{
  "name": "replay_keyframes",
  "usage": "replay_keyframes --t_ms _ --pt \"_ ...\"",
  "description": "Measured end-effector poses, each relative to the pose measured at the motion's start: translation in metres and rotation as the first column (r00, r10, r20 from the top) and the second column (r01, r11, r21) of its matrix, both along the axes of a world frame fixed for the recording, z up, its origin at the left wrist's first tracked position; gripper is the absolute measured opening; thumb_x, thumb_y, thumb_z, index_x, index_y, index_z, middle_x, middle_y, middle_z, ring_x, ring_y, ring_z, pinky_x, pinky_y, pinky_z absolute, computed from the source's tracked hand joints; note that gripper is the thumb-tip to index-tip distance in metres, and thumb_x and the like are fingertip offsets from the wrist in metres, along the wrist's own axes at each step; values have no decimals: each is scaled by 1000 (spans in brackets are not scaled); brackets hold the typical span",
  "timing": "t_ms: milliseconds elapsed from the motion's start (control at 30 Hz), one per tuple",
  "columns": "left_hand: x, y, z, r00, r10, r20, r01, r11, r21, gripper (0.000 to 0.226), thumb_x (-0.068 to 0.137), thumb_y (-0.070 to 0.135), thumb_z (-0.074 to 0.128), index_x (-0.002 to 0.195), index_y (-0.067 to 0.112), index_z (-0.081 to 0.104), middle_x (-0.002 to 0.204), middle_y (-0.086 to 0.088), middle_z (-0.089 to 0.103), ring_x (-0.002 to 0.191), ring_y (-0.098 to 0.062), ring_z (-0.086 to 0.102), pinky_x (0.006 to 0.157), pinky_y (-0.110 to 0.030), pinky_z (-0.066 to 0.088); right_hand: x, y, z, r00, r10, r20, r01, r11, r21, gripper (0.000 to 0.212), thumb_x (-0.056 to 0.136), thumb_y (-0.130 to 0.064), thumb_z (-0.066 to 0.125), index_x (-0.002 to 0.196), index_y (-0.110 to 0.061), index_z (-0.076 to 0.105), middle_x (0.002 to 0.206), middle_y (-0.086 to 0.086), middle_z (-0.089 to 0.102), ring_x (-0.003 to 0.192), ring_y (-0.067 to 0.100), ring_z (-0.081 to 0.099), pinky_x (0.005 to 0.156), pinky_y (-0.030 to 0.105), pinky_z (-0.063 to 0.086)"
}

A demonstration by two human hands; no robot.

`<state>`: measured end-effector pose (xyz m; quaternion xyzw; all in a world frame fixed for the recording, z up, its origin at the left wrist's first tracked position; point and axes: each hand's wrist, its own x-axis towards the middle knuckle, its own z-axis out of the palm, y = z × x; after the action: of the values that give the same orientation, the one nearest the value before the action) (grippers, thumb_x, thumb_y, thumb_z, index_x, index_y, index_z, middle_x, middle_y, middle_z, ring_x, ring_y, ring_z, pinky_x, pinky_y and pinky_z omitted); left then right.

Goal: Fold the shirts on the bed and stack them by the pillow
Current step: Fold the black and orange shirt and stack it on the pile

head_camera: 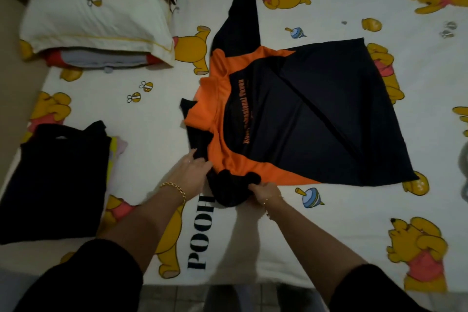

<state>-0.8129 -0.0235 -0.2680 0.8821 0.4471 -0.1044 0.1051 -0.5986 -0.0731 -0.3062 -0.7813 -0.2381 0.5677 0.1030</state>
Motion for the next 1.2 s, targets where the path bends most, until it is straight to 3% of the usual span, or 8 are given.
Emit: replay_keyframes --t_ms 67,200,333,400,500,867,1033,1200 --pt "-3 -18 7 995 81 -52 -88 986 -141 14 93 18 41 101 13 51 80 -4 61 86 -21 60 109 -36 31 0 1 0 922 -319 -218 328 945 5 16 89 -24 58 86 -8 59 106 17 65 95 31 60 88 41 50" --pt "-8 -76 25 909 416 7 -345 765 -544 33 99 34 36 78 16 53 70 -6 59 61 -16 54 57 -29 37 7 -14 11 655 -620 -432 639 759 -120 27 93 -26 54 115 -10 55 114 15 61 105 36 59 92 49 50" --pt "16 -148 23 521 848 -97 -538 238 -808 50 97 51 29 69 17 53 77 -6 57 64 -19 51 60 -27 35 7 -47 32 708 -501 -497 454 863 -221 42 89 -36 57 120 -7 60 106 11 66 91 29 63 73 36 52" --pt "37 -178 19 309 923 -228 -506 -44 -862 51 97 53 26 101 16 61 107 -12 57 82 -23 54 71 -31 39 10 -69 45 800 -365 -477 293 930 -221 34 90 -34 55 105 -5 61 86 10 58 73 24 56 67 33 47" --pt "68 -210 18 171 930 -326 -378 -244 -893 61 99 50 21 139 8 40 143 -14 39 129 -33 39 93 -45 41 19 -105 56 942 -43 -333 -20 983 -184 31 89 -38 55 100 -10 62 97 7 61 88 23 57 78 37 47" --pt "120 -260 24 -138 953 -270 -178 -292 -940 42 103 26 25 133 2 44 133 -16 50 114 -32 50 94 -43 41 52 -179 73 970 -43 -239 23 996 -86 28 93 -19 54 115 0 58 113 17 63 97 30 60 77 37 53" --pt "131 -254 30 -87 972 -217 -210 -231 -950 36 98 34 39 122 11 53 109 -5 59 100 -25 55 91 -38 41 64 -188 72 925 -62 -375 36 996 -76 62 68 -50 67 113 -7 63 106 13 70 102 30 65 96 46 49" --pt "140 -252 25 -75 987 -143 -217 -156 -964 26 93 36 48 98 17 64 94 -3 59 86 -18 48 81 -33 41 81 -197 89 959 141 -245 -124 989 84 44 85 -37 64 111 -1 62 108 10 67 98 22 61 92 37 49"
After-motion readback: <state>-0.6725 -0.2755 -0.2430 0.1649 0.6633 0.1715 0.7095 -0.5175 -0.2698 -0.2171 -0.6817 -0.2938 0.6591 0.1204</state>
